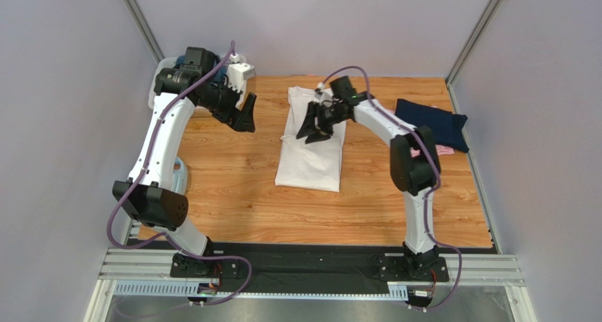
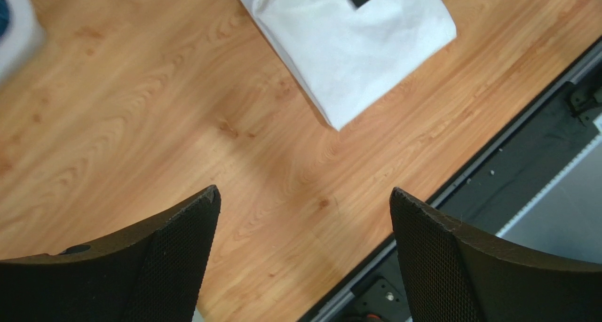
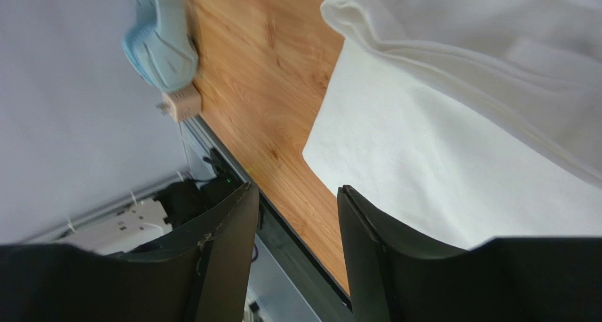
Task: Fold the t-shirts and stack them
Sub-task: Fold the folded rectangular tshirt in 1/3 of the way
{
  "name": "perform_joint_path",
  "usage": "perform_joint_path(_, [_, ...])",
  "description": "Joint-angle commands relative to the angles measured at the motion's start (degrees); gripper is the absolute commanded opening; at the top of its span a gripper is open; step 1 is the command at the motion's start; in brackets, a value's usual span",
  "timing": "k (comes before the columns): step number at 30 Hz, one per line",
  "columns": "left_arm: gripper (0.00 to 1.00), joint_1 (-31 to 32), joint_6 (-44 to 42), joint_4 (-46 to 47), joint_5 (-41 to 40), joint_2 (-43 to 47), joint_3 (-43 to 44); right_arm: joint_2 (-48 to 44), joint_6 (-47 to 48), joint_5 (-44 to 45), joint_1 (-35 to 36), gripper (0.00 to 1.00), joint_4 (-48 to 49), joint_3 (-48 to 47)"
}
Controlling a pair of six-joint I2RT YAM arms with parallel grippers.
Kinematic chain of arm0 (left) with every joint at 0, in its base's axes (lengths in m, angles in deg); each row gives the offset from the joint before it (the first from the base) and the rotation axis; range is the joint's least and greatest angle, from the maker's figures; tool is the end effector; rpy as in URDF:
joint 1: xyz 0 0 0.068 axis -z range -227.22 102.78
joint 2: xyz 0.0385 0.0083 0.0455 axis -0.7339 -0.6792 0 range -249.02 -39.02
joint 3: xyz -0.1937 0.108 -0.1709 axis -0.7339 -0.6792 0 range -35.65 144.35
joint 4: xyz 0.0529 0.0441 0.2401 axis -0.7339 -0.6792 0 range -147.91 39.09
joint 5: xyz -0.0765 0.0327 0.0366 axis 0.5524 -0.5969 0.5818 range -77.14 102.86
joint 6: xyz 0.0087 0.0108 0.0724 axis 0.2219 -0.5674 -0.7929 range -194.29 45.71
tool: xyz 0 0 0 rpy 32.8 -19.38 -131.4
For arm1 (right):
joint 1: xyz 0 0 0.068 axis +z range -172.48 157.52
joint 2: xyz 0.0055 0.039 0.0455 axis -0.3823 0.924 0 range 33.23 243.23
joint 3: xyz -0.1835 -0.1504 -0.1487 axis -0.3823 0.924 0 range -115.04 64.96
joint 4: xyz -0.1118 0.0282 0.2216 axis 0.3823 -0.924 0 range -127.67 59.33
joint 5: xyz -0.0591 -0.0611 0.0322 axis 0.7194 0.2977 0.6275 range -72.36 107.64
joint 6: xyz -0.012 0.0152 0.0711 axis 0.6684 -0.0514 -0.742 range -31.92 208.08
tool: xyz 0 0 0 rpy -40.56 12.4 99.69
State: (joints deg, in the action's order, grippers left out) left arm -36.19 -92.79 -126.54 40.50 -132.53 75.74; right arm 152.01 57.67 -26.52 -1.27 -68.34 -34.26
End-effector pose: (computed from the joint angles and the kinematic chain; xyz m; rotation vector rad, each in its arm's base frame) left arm 0.2969 -0.0870 0.4042 0.8078 2.3684 -0.5657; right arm 0.4076 0.2042 0.2307 -0.1031 2.6784 1.3128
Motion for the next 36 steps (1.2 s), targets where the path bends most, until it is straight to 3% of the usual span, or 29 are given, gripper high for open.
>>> perform_joint_path(1, [0.94, -1.5, 3.3, 2.0, 8.7, -0.1, -7.1, 8.9, 4.4, -1.8, 6.2, 0.5, -5.4, -6.9])
perform_joint_path(7, [0.95, -2.8, 4.1, 3.6, 13.7, 2.3, -11.6, 17.5, 4.2, -2.9, 6.7, 0.49, -6.9, -14.1])
perform_joint_path(19, [1.0, -2.0, -0.9, 2.7, 19.7, -1.1, -15.2, 25.1, 1.7, -5.1, 1.6, 0.47, -5.1, -22.7])
perform_joint_path(29, [1.0, 5.1, -3.6, 2.2, 23.1, -5.3, -15.9, 29.6, 2.0, -3.4, -1.8, 0.45, -3.0, -19.8])
perform_joint_path(36, [1.0, 11.7, -4.6, 5.8, 18.6, -10.1, -16.3, 26.4, 1.7, -6.3, -2.2, 0.47, -3.5, -21.4])
